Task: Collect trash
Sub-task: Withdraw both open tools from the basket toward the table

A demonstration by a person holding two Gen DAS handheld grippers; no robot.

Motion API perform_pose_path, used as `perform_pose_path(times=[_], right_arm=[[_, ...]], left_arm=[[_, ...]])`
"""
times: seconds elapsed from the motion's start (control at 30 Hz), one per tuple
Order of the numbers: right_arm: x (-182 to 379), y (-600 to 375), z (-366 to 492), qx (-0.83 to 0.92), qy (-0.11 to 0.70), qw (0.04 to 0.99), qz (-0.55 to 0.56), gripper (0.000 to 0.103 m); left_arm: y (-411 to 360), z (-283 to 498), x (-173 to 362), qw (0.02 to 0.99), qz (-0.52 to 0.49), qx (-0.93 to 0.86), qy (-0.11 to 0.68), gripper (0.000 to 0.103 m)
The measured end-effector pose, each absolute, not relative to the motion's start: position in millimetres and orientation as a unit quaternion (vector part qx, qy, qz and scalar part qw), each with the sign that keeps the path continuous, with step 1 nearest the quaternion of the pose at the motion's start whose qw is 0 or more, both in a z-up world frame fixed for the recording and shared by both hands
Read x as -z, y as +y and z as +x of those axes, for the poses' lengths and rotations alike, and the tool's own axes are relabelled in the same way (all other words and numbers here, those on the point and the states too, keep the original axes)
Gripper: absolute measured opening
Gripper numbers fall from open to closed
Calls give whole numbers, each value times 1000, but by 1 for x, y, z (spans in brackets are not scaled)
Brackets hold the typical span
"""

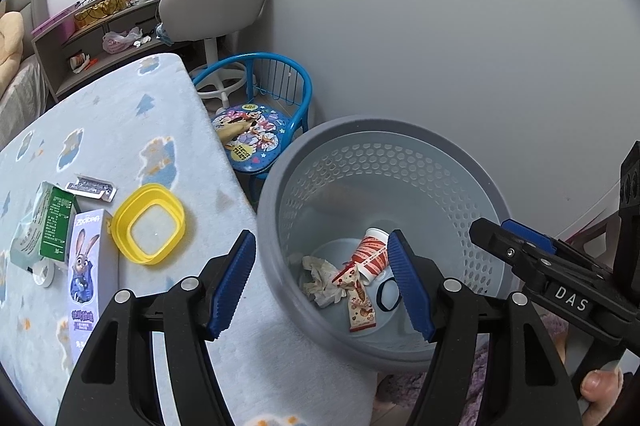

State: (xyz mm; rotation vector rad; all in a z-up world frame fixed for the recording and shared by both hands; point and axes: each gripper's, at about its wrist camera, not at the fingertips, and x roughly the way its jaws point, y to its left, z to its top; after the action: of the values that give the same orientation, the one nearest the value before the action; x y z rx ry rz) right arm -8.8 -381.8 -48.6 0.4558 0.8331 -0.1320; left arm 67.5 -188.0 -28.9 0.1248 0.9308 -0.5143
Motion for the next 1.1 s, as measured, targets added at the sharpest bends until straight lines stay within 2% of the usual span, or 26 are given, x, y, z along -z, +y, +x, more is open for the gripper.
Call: perform_pose_path(times=[0.97,1.1], right_arm=[[34,-355,-12,53,385,900,195,68],[30,-338,-10,38,383,903,193,72]], left_arm=[[-102,53,11,881,25,197,430,65],[-83,52,15,882,22,179,435,65]])
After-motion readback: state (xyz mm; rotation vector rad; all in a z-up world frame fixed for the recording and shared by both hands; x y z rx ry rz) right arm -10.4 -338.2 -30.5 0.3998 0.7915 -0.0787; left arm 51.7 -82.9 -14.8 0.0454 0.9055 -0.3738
